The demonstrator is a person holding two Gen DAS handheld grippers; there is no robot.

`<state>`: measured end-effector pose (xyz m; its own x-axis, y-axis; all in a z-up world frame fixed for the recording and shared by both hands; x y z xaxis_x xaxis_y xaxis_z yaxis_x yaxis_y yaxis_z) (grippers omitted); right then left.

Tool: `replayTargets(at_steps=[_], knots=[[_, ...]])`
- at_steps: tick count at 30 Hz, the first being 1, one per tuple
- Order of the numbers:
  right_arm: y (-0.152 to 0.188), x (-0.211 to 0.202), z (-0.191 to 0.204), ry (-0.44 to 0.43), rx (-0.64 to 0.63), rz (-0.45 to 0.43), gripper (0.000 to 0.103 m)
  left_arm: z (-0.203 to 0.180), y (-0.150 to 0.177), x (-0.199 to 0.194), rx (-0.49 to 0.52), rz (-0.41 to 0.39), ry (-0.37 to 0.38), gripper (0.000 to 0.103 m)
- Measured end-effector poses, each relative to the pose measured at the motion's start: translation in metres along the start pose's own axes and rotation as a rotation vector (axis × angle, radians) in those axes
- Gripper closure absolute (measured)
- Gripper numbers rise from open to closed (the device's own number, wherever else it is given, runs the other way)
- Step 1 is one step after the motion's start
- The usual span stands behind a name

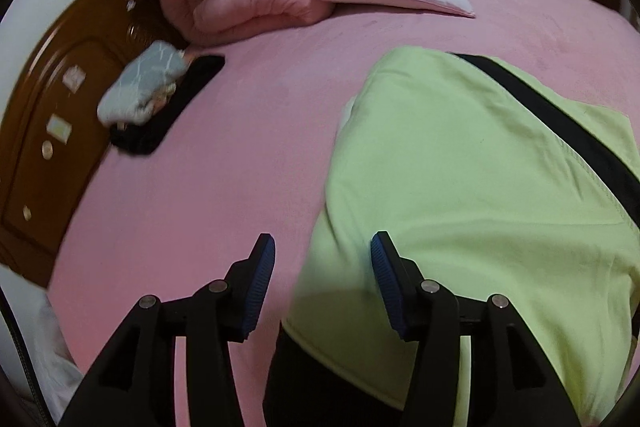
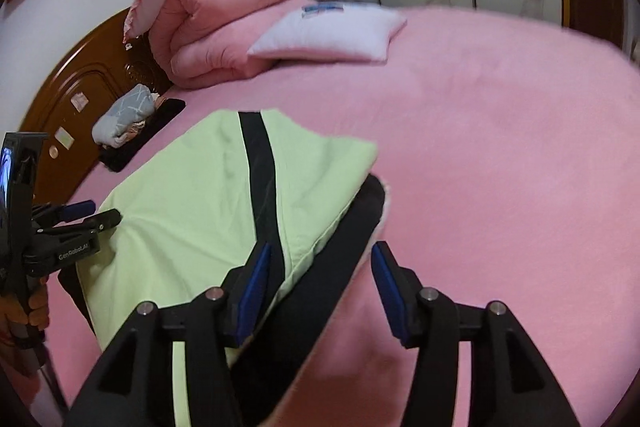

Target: Fold large clothes

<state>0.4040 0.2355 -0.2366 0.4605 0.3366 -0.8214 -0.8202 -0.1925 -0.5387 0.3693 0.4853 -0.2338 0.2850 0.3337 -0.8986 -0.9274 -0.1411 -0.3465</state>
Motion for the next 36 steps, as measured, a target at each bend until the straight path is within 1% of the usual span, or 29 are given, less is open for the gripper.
replayTargets(at_steps=[2,3,4,6,8,9,10,11,12,13,15,16,17,18,20,23,25,26,28,29,30,32,33,34,35,36], knots=[[0.004,-0.014,0.01,0.065,-0.046,-0.04,0.051,0.007,0.007,0.007,-0.043,0.013,0.021,0.054],[0.004,-0.018,0.016,0.065,-0.055,-0.057,0.051,0.012,0.011,0.013,-0.077,0.024,0.036,0.054],[0.007,-0.025,0.025,0.031,-0.065,-0.079,0.051,0.015,0.013,0.017,-0.106,0.033,0.053,0.054],[0.013,-0.035,0.045,-0.077,-0.07,-0.099,0.051,0.02,0.015,0.022,-0.163,0.046,0.097,0.054],[0.022,-0.037,0.071,-0.231,-0.084,-0.079,0.051,0.02,0.016,0.021,-0.176,0.051,0.106,0.054],[0.03,-0.035,0.087,-0.332,-0.103,-0.038,0.051,0.018,0.017,0.02,-0.177,0.051,0.1,0.054],[0.039,-0.029,0.102,-0.399,-0.124,0.023,0.051,0.017,0.019,0.019,-0.177,0.047,0.087,0.054],[0.047,-0.023,0.111,-0.42,-0.14,0.071,0.051,0.015,0.018,0.017,-0.174,0.042,0.073,0.054],[0.057,-0.014,0.119,-0.407,-0.165,0.128,0.051,0.014,0.02,0.016,-0.17,0.038,0.06,0.054],[0.067,-0.007,0.12,-0.364,-0.182,0.165,0.051,0.012,0.022,0.014,-0.167,0.034,0.048,0.054],[0.081,0.002,0.113,-0.284,-0.199,0.204,0.055,0.011,0.026,0.011,-0.174,0.037,0.054,0.054],[0.087,0.004,0.103,-0.238,-0.191,0.215,0.065,0.011,0.028,0.01,-0.179,0.041,0.064,0.054],[0.09,0.004,0.09,-0.191,-0.17,0.214,0.072,0.011,0.03,0.009,-0.183,0.046,0.074,0.054],[0.092,0.004,0.081,-0.159,-0.152,0.215,0.073,0.011,0.032,0.007,-0.182,0.05,0.084,0.054],[0.098,-0.003,0.057,-0.146,-0.099,0.221,0.073,0.008,0.036,0.004,-0.175,0.061,0.095,0.054],[0.108,-0.014,0.031,-0.024,-0.057,0.212,0.072,0.004,0.046,-0.002,-0.182,0.069,0.068,0.054],[0.119,-0.022,0.02,0.004,-0.025,0.22,0.07,0.0,0.057,-0.007,-0.211,0.072,0.03,0.052],[0.127,-0.024,0.014,-0.015,0.006,0.235,0.07,-0.003,0.064,-0.011,-0.221,0.064,0.008,0.05],[0.146,-0.031,0.0,-0.044,0.075,0.272,0.07,-0.016,0.084,-0.022,-0.215,0.054,-0.071,0.04],[0.157,-0.036,-0.006,-0.037,0.097,0.288,0.07,-0.026,0.097,-0.027,-0.189,0.064,-0.115,0.035],[0.169,-0.04,-0.013,-0.026,0.11,0.301,0.07,-0.036,0.109,-0.029,-0.171,0.088,-0.116,0.032],[0.2,-0.056,-0.025,-0.019,0.123,0.331,0.063,-0.063,0.141,-0.032,-0.163,0.146,-0.066,0.032],[0.21,-0.061,-0.029,-0.021,0.125,0.342,0.062,-0.08,0.165,-0.031,-0.162,0.22,-0.031,0.032],[0.23,-0.074,-0.037,-0.02,0.127,0.359,0.062,-0.1,0.196,-0.029,-0.157,0.319,0.01,0.032],[0.245,-0.085,-0.043,-0.013,0.126,0.367,0.061,-0.113,0.215,-0.028,-0.155,0.375,0.033,0.032],[0.263,-0.101,-0.053,0.005,0.124,0.376,0.06,-0.131,0.246,-0.031,-0.153,0.447,0.056,0.032]])
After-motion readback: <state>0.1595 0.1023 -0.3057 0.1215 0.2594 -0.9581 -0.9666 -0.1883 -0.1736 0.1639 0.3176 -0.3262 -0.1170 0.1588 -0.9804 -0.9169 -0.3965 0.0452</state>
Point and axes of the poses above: each gripper's, at about its wrist camera, not at the fingertips, and x roughly the way its jaws point, z to its left, y to its underside, the point moved 8 cm from there along x, roughly the way its jaws point, and after that the axes turned 10 degrees about z, right-handed, at the moved point
